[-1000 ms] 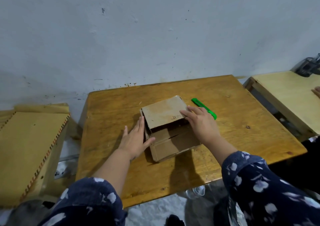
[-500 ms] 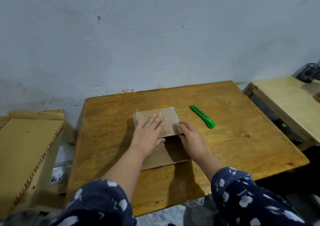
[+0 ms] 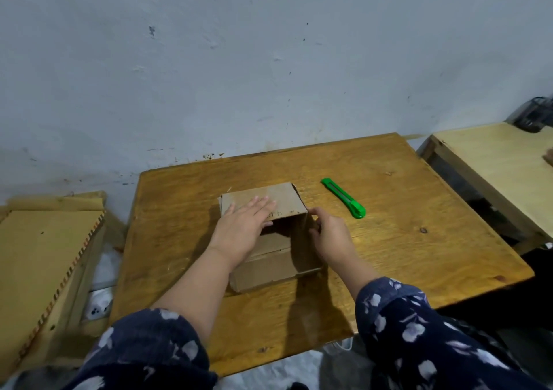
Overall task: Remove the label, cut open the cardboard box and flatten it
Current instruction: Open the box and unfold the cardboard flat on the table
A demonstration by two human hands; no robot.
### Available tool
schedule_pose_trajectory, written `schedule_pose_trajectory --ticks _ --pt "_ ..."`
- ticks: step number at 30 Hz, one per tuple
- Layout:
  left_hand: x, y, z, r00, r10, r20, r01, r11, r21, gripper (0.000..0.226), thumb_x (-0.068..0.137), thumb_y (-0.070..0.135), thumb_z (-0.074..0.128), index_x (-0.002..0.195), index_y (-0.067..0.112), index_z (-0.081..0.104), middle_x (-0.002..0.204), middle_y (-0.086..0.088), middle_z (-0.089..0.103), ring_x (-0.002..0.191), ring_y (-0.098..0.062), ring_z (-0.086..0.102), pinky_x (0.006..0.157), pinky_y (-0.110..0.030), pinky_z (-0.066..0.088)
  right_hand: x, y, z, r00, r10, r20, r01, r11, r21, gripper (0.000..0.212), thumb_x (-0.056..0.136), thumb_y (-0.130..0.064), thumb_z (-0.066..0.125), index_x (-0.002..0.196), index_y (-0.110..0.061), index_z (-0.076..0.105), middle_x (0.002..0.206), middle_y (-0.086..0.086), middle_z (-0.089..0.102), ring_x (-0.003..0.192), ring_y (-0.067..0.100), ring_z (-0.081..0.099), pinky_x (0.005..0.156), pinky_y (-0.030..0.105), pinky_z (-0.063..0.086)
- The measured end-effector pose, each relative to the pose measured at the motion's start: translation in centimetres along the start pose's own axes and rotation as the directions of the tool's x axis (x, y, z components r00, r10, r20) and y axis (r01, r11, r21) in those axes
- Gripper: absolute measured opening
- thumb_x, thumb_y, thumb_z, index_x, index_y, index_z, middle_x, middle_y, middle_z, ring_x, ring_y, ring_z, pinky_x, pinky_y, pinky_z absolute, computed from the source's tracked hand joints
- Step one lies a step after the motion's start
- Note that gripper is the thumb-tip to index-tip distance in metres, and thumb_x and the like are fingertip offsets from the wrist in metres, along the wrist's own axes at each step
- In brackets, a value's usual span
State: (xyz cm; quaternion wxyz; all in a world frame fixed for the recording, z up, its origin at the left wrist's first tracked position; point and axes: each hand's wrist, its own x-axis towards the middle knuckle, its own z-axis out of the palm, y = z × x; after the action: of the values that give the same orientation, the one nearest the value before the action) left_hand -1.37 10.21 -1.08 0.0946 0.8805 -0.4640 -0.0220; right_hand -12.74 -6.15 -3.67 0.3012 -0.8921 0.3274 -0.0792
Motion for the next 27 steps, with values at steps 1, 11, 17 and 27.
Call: schedule_pose_trajectory --ticks 1,11,17,27 --pt "0.1 -0.1 -0.4 1.000 0.006 -0.025 -0.006 1.000 -0.012 0.051 0.102 0.017 0.037 0.150 0.031 0.023 0.157 0.009 0.024 0.145 -0.010 0.020 0.117 -0.042 0.022 0.0 0.0 0.0 1.000 0.008 0.004 -0.008 1.000 0.001 0.041 0.089 -0.007 0.056 0.125 -0.025 0.051 0.106 0.006 0.067 0.092 0.020 0.064 0.065 0.024 0.049" --pt "1.5 0.0 -3.1 0.991 0.063 -0.115 -0.062 0.998 0.018 0.040 0.100 0.030 0.042 0.140 0.033 0.045 0.145 0.011 0.047 0.132 -0.010 0.044 0.099 -0.032 0.043 0.1 -2.7 -0.7 0.979 -0.176 -0.106 0.183 0.981 0.066 0.053 0.090 -0.026 0.056 0.140 -0.022 0.040 0.127 0.007 0.061 0.111 0.023 0.058 0.091 0.035 0.048" --pt "-0.4 -1.5 -1.6 0.900 -0.319 -0.296 0.244 0.933 -0.263 0.096 0.084 0.051 0.062 0.153 0.022 0.002 0.160 0.002 0.014 0.144 -0.016 0.022 0.116 -0.042 0.024 1.4 -4.1 -2.6 0.977 -0.075 -0.202 0.083 0.996 0.030 0.031 0.095 -0.020 0.049 0.124 -0.021 0.038 0.080 0.005 0.067 0.065 0.025 0.064 0.059 0.043 0.055" --pt "-0.9 -1.9 3.2 0.824 -0.546 0.149 0.564 0.767 -0.307 0.093 0.087 0.060 0.049 0.153 0.018 -0.001 0.161 0.001 -0.007 0.147 -0.022 0.014 0.118 -0.049 0.014 3.7 -6.6 -3.5 0.945 -0.109 -0.310 0.083 0.992 -0.097 0.017 0.099 -0.029 0.039 0.112 -0.019 0.040 0.081 0.012 0.069 0.071 0.033 0.065 0.064 0.048 0.055"
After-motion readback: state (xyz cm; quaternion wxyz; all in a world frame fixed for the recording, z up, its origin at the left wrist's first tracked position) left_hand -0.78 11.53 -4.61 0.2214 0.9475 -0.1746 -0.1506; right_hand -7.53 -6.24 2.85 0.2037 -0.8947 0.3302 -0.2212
